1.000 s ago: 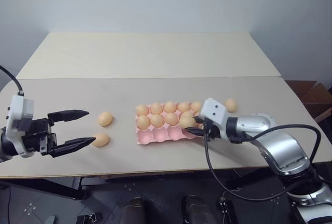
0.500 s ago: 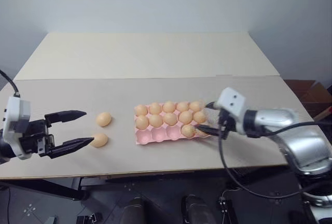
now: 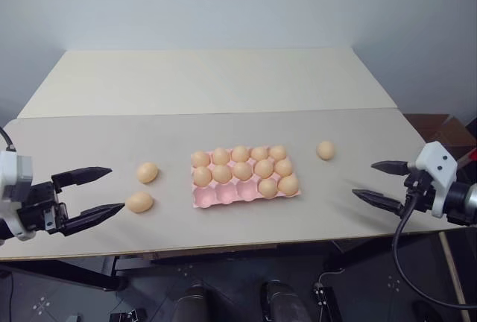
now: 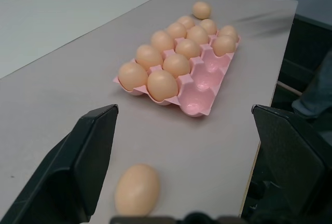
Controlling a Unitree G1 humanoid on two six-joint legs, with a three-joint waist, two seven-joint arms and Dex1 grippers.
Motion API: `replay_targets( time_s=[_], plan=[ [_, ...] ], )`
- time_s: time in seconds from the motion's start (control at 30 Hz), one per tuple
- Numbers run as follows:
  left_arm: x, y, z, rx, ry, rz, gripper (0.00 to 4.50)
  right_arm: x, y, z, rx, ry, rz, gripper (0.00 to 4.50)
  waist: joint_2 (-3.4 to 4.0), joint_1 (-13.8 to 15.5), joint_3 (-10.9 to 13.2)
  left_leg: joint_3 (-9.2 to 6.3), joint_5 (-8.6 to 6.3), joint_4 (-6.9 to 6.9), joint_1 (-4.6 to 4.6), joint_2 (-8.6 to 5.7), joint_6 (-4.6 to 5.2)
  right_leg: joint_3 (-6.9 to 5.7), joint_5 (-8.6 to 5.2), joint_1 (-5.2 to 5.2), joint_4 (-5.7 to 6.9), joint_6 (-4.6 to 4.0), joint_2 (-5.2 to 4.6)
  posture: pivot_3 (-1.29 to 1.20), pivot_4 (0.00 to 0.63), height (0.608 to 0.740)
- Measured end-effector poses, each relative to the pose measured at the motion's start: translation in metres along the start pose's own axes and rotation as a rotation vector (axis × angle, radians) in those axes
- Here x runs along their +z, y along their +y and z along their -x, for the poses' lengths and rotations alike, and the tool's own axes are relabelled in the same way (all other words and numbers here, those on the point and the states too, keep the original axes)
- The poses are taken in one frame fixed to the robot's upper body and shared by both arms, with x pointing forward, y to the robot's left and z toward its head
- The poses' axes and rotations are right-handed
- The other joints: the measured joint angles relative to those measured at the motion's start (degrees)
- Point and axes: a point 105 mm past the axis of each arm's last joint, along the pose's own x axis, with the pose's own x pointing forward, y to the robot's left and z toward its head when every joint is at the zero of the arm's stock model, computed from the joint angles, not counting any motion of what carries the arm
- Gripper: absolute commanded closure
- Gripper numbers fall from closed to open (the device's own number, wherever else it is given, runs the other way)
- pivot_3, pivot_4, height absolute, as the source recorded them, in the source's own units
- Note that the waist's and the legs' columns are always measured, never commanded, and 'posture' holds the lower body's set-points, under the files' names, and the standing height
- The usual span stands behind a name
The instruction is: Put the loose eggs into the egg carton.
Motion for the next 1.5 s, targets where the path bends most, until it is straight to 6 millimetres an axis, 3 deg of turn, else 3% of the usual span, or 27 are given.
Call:
replay_targets(
  time_s=[0.07,0.2,0.33,0.4,0.6,0.67,0.83,0.93,1.07,1.17,1.27,1.4,1.5],
  plan=[
    [0.001,0.001,0.0,0.001,-0.003,-0.002,0.0,0.007,-0.007,-0.007,-0.034,-0.021,0.011,0.04,0.0,-0.24,0.0,0.02,0.0,0.0,0.01,0.0,0.0,0.02,0.01,-0.01,0.0,-0.01,0.0,0.0,0.15,0.74],
    [0.005,0.004,-0.006,-0.01,-0.021,-0.017,0.0,0.018,-0.03,-0.047,-0.162,0.009,-0.013,0.04,0.0,-0.49,0.0,0.02,0.0,-0.01,0.0,0.0,0.0,0.03,0.1,-0.08,0.01,-0.17,0.01,0.0,0.15,0.74],
    [0.006,0.006,-0.009,-0.016,-0.024,-0.018,0.0,0.013,-0.042,-0.098,-0.248,0.11,-0.127,0.04,0.01,-0.51,-0.01,0.03,0.01,-0.07,-0.26,-0.03,0.0,0.05,0.28,-0.34,0.03,-0.49,0.02,0.0,0.15,0.74],
    [0.005,0.007,-0.009,-0.017,-0.021,-0.013,0.0,0.007,-0.048,-0.116,-0.298,0.155,-0.185,0.04,0.01,-0.42,-0.01,0.04,0.01,-0.09,-0.46,-0.06,0.0,0.06,0.5,-0.52,0.05,-0.1,0.01,0.0,0.15,0.74],
    [0.002,0.006,-0.009,-0.014,-0.012,-0.003,0.0,-0.008,-0.067,-0.143,-0.442,0.271,-0.243,0.04,0.03,0.04,-0.01,0.01,0.01,-0.08,-0.78,-0.11,0.0,0.03,0.59,-0.69,-0.08,0.05,-0.02,0.0,0.15,0.74],
    [-0.001,0.005,-0.008,-0.011,-0.005,0.008,0.0,-0.016,-0.069,-0.146,-0.468,0.303,-0.265,0.65,0.03,-0.1,-0.01,0.02,0.02,-0.08,-0.77,-0.11,0.0,0.05,0.62,-0.68,-0.07,0.09,-0.02,0.0,0.15,0.74],
    [0.003,0.001,-0.006,-0.006,-0.001,-0.018,0.0,-0.008,-0.07,-0.151,-0.463,0.287,-0.275,2.36,0.05,-0.49,-0.02,0.0,0.03,-0.07,-0.69,-0.06,0.0,0.05,0.63,-0.67,0.01,0.08,0.03,0.0,0.15,0.74],
    [0.003,-0.001,-0.005,-0.003,-0.002,-0.017,0.0,0.002,-0.067,-0.15,-0.451,0.256,-0.278,2.36,0.07,-0.59,-0.02,0.0,0.03,-0.07,-0.7,-0.06,0.0,0.06,0.63,-0.68,0.02,0.08,0.02,0.0,0.15,0.74],
    [0.005,-0.002,-0.005,-0.008,-0.006,-0.021,0.0,0.051,-0.046,-0.134,-0.353,0.105,-0.258,2.36,0.08,-0.42,-0.02,-0.04,0.02,-0.09,-0.73,-0.03,0.0,0.04,0.63,-0.71,0.03,0.09,0.02,0.0,0.15,0.74],
    [0.008,-0.002,-0.005,-0.01,-0.017,-0.024,0.0,0.087,-0.009,-0.117,-0.219,-0.007,-0.21,2.36,0.09,-0.18,-0.06,-0.07,0.02,-0.09,-0.7,-0.02,0.0,-0.02,0.62,-0.67,0.03,0.09,0.03,0.0,0.15,0.74],
    [0.01,-0.002,-0.006,-0.025,-0.024,-0.018,0.0,0.094,0.039,-0.116,-0.057,-0.033,-0.193,2.36,0.09,-0.15,-0.09,-0.04,0.02,-0.05,-0.63,-0.02,-0.01,-0.03,0.62,-0.61,0.01,0.08,0.01,0.0,0.15,0.74],
    [0.015,0.0,-0.011,-0.056,-0.033,-0.027,0.0,0.102,0.112,-0.133,0.189,-0.071,-0.169,2.36,0.09,-0.36,-0.09,-0.03,0.06,0.0,-0.56,0.0,-0.04,-0.02,0.64,-0.61,0.11,0.04,0.04,0.0,0.15,0.74],
    [0.016,0.001,-0.012,-0.063,-0.035,-0.025,0.0,0.102,0.127,-0.142,0.207,-0.057,-0.15,2.36,0.09,-0.34,-0.09,-0.01,0.07,0.0,-0.58,-0.02,-0.06,-0.02,0.64,-0.63,0.1,0.02,0.01,0.0,0.15,0.74]
  ],
)
